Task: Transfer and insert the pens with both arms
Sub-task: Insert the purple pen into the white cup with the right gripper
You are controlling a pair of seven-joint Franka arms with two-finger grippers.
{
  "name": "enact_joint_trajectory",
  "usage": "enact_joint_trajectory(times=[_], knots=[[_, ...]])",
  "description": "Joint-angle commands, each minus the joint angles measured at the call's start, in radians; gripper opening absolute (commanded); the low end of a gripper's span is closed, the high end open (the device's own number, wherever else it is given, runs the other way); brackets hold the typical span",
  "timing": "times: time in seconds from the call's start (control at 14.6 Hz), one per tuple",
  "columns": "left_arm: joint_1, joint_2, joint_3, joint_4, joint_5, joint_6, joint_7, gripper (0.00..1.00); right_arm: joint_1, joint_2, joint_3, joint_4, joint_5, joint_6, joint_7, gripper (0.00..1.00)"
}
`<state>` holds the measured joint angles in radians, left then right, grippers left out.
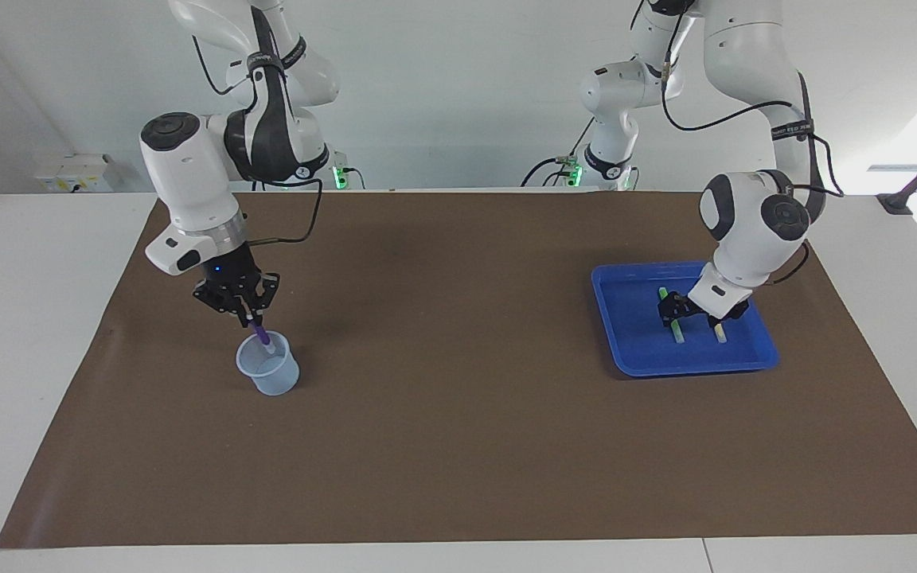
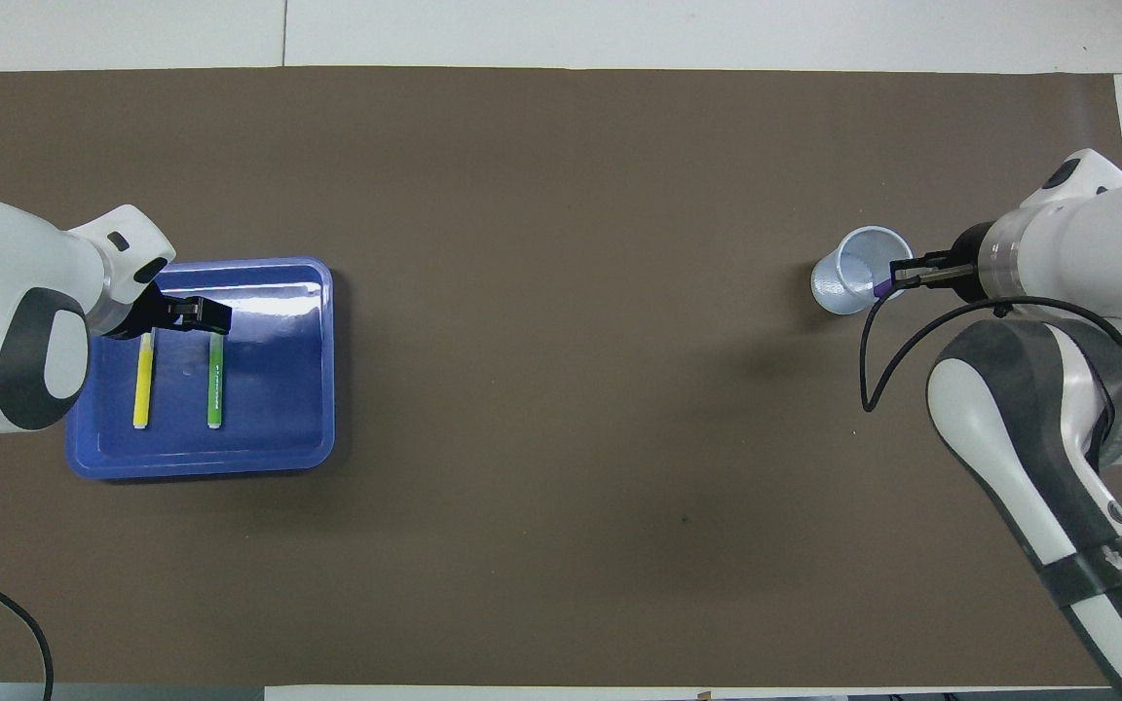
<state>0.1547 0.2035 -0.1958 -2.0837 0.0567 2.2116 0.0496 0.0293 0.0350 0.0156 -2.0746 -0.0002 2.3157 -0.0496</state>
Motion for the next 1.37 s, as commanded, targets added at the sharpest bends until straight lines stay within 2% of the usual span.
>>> enact_joint_trajectory(times=[0.0, 0.14, 0.48, 0.68, 0.75, 0.82, 0.89, 1.03, 1.16, 1.3], knots=[[0.013, -0.001, -0.010, -0.038, 0.018, 0.016, -0.013, 0.97, -0.011, 0.000, 0.009, -0.024, 0.002, 0.037, -0.027, 0.00], [0.014, 0.017, -0.010, -0.041, 0.017, 0.019, -0.017, 0.87, -0.011, 0.000, 0.009, -0.028, 0.002, 0.039, -0.027, 0.00], [0.011, 0.028, -0.013, -0.039, 0.006, 0.026, -0.045, 0.74, -0.011, 0.017, 0.009, -0.070, 0.002, 0.100, -0.027, 0.00], [0.011, 0.037, -0.013, -0.039, 0.005, 0.028, -0.045, 0.55, -0.008, 0.019, 0.009, -0.062, 0.002, 0.097, -0.027, 0.00], [0.011, 0.039, -0.013, -0.039, 0.006, 0.028, -0.045, 0.44, -0.008, 0.019, 0.009, -0.061, 0.002, 0.097, -0.027, 0.27], [0.012, 0.039, -0.013, -0.039, 0.005, 0.028, -0.045, 0.35, -0.008, 0.019, 0.009, -0.059, 0.002, 0.097, -0.027, 0.66], [0.012, 0.039, -0.013, -0.038, 0.005, 0.026, -0.045, 0.24, -0.008, 0.020, 0.009, -0.053, 0.000, 0.097, -0.026, 0.97], [0.012, 0.040, -0.013, -0.036, 0.005, 0.023, -0.045, 0.00, -0.005, 0.025, 0.009, -0.029, 0.002, 0.085, -0.023, 1.00], [0.014, 0.040, -0.013, -0.033, 0.005, 0.020, -0.045, 0.00, -0.003, 0.013, 0.009, 0.002, 0.002, 0.053, -0.018, 1.00], [0.014, 0.040, -0.013, -0.029, 0.005, 0.019, -0.047, 0.00, -0.003, 0.003, 0.009, 0.077, 0.002, -0.059, -0.013, 1.00]])
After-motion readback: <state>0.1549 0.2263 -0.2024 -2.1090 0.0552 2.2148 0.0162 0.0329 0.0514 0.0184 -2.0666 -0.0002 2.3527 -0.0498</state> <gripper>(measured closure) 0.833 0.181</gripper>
